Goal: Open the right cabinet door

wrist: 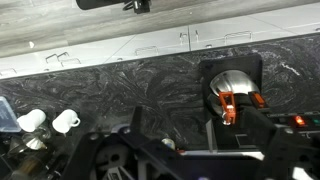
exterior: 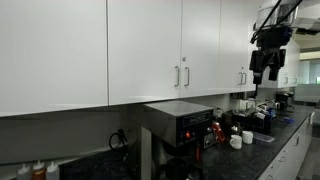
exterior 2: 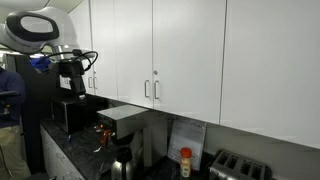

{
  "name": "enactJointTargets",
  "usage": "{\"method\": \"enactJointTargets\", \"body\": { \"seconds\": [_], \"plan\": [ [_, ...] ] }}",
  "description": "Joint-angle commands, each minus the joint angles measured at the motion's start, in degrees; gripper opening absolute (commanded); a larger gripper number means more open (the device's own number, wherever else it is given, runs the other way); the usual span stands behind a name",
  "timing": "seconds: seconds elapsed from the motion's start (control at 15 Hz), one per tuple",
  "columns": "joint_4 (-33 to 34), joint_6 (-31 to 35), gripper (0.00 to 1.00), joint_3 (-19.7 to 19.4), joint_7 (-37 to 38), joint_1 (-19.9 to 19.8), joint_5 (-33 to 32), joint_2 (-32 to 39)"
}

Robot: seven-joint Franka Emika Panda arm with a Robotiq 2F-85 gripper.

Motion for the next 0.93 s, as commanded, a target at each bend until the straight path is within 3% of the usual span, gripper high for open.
{"method": "enactJointTargets", "body": {
  "seconds": [0.0, 0.47, 0.87],
  "plan": [
    [0.73, 2.05, 1.00, 0.00, -0.02, -0.64, -0.96, 1.69],
    [5.39, 12.82, 1.00, 0.27, 0.01, -2.35, -5.27, 11.38],
    [9.56, 23.81, 1.00, 3.37, 5.66, -5.85, -11.72, 21.32]
  ]
}}
